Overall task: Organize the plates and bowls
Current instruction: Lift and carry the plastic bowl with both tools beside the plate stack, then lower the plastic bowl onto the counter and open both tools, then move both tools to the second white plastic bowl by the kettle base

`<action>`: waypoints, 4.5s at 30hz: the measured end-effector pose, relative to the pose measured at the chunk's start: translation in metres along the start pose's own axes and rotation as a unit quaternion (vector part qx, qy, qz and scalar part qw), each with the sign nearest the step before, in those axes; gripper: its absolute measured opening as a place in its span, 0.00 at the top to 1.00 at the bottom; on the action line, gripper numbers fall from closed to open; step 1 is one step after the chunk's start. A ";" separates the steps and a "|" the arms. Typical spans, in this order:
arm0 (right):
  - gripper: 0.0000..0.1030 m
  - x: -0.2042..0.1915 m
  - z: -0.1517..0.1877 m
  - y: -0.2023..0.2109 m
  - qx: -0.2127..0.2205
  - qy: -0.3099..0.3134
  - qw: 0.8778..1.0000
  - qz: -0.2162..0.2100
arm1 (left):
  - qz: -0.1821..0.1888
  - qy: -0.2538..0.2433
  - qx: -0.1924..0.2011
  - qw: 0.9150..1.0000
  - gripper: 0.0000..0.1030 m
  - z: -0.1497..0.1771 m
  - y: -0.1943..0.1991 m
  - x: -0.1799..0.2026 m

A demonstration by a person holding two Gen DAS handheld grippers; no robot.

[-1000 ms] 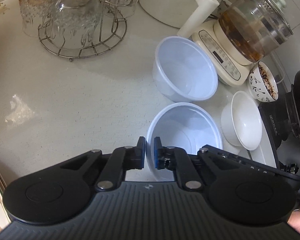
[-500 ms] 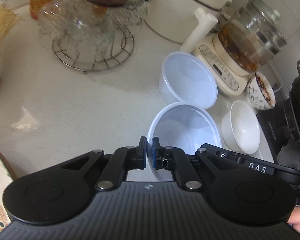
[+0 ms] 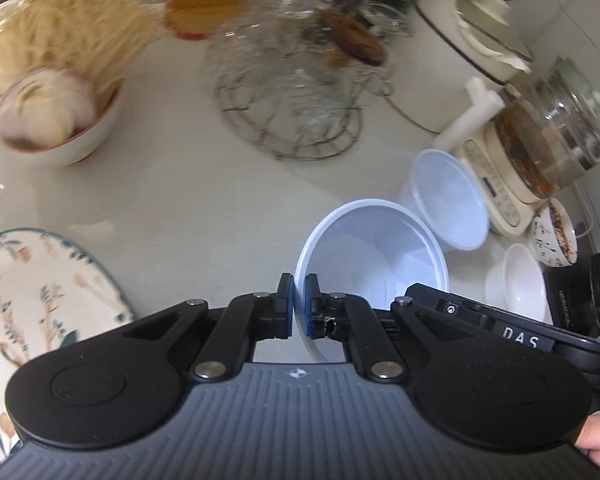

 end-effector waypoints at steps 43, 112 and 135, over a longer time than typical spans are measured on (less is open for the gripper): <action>0.43 -0.028 -0.001 -0.016 -0.017 0.075 0.995 -0.060 | -0.105 0.036 0.012 0.994 0.70 0.017 0.019 -0.044; 0.43 -0.056 0.009 0.174 0.186 0.030 0.977 0.103 | 0.080 -0.114 0.095 0.986 0.42 0.010 0.146 0.061; 0.43 0.022 -0.056 0.085 0.111 0.001 0.987 0.114 | 0.034 -0.094 0.012 0.995 0.42 -0.027 0.014 0.089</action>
Point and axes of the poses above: each gripper's, at about its wrist camera, not at the fingertips, and y roughly against the way its jaws point, x to its right, z to its underside, the point moved 3 cm from there along -y, roughly the way its jaws point, and after that the axes turned 10 degrees about x, right-handed, at the moved point
